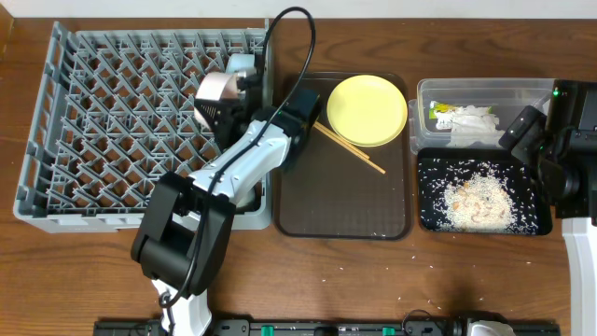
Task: Sort waste into correct bins and load items into the dishwasher
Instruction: 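Carry the white bowl into the dish rack with the left gripper, then open the left gripper to release the white bowl in the rack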
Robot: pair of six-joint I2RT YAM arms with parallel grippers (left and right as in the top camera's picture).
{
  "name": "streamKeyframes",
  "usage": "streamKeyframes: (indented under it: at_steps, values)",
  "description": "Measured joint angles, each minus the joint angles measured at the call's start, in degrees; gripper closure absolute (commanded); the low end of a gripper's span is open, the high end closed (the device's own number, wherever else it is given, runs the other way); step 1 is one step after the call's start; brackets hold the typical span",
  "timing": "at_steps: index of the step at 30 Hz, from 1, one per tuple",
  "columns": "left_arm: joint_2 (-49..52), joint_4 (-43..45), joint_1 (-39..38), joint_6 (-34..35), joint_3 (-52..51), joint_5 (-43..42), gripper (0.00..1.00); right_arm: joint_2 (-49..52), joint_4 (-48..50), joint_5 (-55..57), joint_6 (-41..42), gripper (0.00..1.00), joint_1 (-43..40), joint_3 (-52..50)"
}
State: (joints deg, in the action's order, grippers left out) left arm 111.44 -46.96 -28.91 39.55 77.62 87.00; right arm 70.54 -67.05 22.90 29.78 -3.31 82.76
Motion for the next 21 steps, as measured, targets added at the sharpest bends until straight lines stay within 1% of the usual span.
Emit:
streamKeyframes:
  at_steps: [9,15,21]
  values:
    - [0.02,1.09,0.02,5.27,-2.38,-0.02,0.92,0.00,0.00,0.00,0.00,0.01,0.00,0.00]
    - [0.39,4.44,0.02,6.10,-3.08,0.00,0.93,0.00,0.00,0.00,0.00,0.01,0.00,0.00]
    - [3.89,5.57,0.02,6.69,-3.08,0.00,0.93,0.00,0.00,0.00,0.00,0.01,0.00,0.00]
